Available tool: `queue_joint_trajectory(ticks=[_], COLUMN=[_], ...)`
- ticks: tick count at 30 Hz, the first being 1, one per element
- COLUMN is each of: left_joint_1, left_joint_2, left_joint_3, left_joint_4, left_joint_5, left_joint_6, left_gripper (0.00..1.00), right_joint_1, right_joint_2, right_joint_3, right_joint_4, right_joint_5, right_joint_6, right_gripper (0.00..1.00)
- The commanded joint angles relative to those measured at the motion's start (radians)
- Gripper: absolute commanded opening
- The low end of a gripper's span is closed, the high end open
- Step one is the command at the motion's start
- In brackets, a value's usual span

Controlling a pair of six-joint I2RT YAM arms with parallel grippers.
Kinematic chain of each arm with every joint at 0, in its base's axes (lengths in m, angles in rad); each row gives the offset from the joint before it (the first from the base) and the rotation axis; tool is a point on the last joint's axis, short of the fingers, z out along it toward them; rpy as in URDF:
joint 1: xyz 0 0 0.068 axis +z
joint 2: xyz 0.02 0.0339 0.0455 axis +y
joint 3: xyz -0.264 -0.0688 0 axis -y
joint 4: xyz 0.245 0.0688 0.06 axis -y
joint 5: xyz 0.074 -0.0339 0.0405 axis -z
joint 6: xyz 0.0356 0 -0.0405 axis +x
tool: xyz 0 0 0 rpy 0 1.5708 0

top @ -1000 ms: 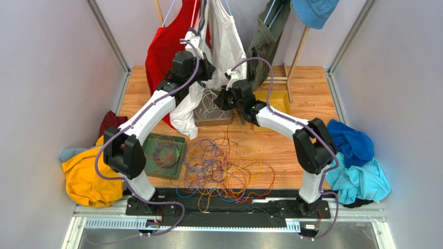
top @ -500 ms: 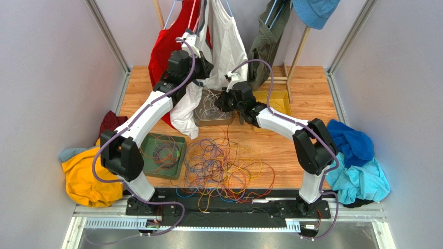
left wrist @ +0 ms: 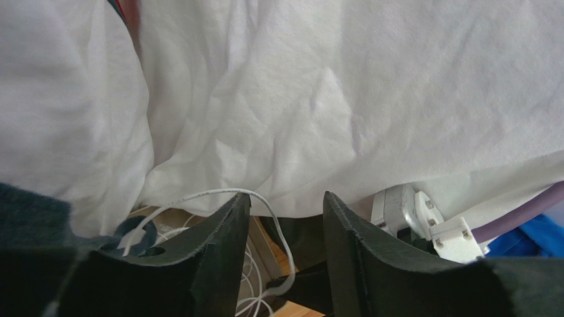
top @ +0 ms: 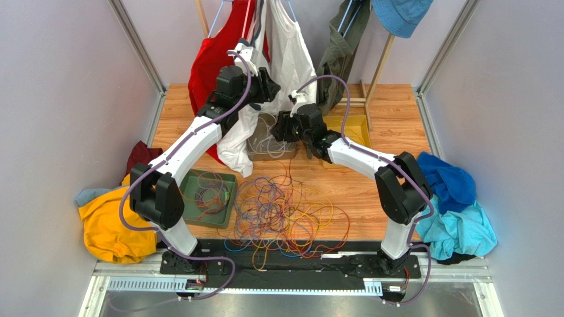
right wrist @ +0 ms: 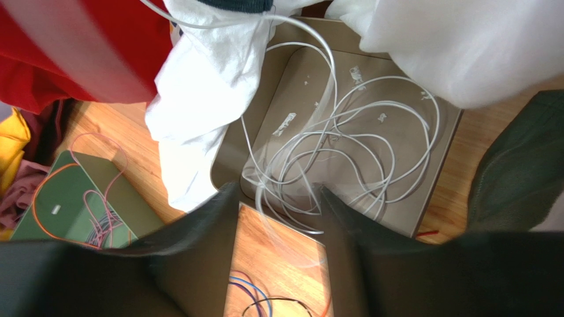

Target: Untangle the cables

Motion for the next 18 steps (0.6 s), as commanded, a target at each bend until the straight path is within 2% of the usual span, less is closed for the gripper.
queue_joint_trajectory(ticks=[1, 4, 11, 18], left_joint_1=[-0.024, -0.046, -0.047, -0.092], left_joint_2=[0.006, -0.013, -0.089, -0.299], left_joint_3=[0.006, 0.014, -0.073, -0.239], left_joint_4=[-0.117, -0.153, -0.153, -0.119], left_joint_5=[0.014, -0.019, -0.07, -0.122], left_joint_6=[0.004, 0.02, 0.001, -0.043], left_gripper=[0.66, 0.69, 0.69, 0.69], right_joint_1=[-0.002, 0.004, 0.03, 0.127], right_joint_2=[-0.07, -0.081, -0.138, -0.227], right_joint_3=[0.009, 0.014, -0.057, -0.224], right_joint_4=[-0.006, -0.027, -0.021, 0.008], right_joint_5=[0.043, 0.055, 0.118, 0.207], right_joint_6=[-0.012, -0.023, -0.038, -0.028], right_gripper=[0.59, 0.6, 0.57, 0.58])
